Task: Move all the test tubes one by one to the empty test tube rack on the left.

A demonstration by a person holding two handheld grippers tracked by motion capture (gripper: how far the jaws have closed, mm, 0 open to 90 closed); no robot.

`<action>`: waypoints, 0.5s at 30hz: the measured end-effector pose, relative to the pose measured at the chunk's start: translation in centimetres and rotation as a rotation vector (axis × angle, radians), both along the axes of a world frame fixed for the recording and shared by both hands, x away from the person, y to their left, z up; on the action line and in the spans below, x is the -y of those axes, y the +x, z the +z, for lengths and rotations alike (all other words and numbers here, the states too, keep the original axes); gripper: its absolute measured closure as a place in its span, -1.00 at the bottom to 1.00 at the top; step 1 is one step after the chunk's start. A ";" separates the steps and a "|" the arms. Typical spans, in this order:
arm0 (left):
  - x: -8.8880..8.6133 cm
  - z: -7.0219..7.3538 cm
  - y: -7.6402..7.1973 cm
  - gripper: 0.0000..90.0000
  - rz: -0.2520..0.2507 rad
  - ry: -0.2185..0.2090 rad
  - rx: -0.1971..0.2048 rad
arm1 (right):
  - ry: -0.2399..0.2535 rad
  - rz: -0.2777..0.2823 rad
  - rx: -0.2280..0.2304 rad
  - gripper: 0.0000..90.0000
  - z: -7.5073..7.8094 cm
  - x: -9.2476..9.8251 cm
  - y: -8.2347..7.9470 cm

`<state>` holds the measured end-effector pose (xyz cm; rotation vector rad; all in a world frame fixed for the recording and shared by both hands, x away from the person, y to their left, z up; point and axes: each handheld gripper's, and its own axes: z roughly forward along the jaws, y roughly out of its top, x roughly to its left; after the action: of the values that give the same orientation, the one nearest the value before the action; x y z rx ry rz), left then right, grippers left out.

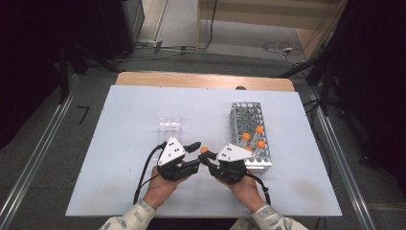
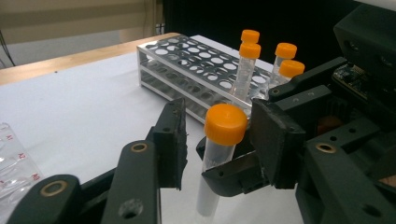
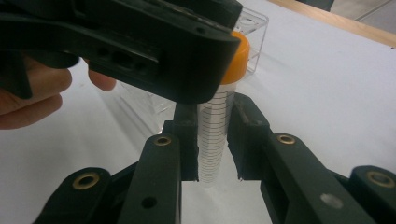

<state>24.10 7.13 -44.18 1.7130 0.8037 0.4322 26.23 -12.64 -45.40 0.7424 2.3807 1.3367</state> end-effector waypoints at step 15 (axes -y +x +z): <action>0.5 -0.2 0.1 0.56 -0.006 0.024 0.010 | 0.003 0.002 -0.005 0.58 0.0 0.0 0.0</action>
<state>24.15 6.62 -44.37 1.7340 0.7894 0.4475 26.24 -12.64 -45.37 0.7452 2.3847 1.3408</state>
